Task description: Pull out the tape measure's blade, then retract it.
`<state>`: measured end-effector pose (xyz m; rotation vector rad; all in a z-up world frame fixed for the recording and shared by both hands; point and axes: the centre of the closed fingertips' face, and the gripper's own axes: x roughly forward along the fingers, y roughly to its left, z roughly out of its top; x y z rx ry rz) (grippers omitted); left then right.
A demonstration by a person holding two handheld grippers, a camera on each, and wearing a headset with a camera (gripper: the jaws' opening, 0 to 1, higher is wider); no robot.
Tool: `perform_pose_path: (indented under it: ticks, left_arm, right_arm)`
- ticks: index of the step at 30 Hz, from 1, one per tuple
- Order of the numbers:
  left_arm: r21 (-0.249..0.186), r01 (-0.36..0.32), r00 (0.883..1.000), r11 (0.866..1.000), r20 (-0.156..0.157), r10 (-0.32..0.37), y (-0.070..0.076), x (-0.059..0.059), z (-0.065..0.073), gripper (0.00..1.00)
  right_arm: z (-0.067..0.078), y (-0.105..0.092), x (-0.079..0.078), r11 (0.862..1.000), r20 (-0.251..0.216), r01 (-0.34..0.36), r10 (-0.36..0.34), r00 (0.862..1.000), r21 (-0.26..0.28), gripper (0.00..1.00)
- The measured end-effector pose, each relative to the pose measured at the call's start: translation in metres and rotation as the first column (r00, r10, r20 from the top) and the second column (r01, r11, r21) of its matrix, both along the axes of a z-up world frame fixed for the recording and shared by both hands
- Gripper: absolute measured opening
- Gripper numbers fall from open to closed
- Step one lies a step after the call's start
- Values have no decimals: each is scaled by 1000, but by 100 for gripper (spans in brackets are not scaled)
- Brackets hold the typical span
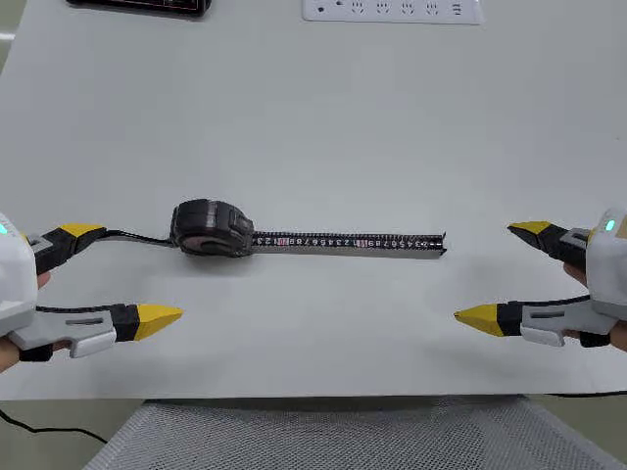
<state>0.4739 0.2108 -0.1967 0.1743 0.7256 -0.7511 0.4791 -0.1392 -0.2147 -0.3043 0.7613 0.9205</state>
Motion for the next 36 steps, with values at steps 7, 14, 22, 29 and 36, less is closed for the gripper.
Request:
perform_pose_path:
  ticks: [7, 14, 22, 29, 36]
  left_arm:
    - [-9, -11, 1000, 1000, 8, 11, -1, -4, 1, 85]
    - [-15, -22, 1000, 1000, 13, 22, -3, -6, 0, 88]
    - [-16, -13, 1000, 1000, 17, 13, -7, -10, -3, 89]
    - [-22, -11, 1000, 1000, 18, 11, -12, -11, -3, 89]
    - [-9, 5, 1000, 1000, 14, -5, -13, -11, -4, 90]
  right_arm:
    - [1, -2, -4, 1000, 10, 24, -24, 1000, 15, 88]
    - [-1, -5, -8, 999, 17, 40, -40, 999, 24, 89]
    - [-3, -5, -11, 998, 18, 56, -56, 998, 37, 89]
    - [-5, -7, -12, 998, 13, 57, -58, 998, 39, 90]
    - [-6, -9, -12, 998, 8, 54, -55, 998, 38, 91]
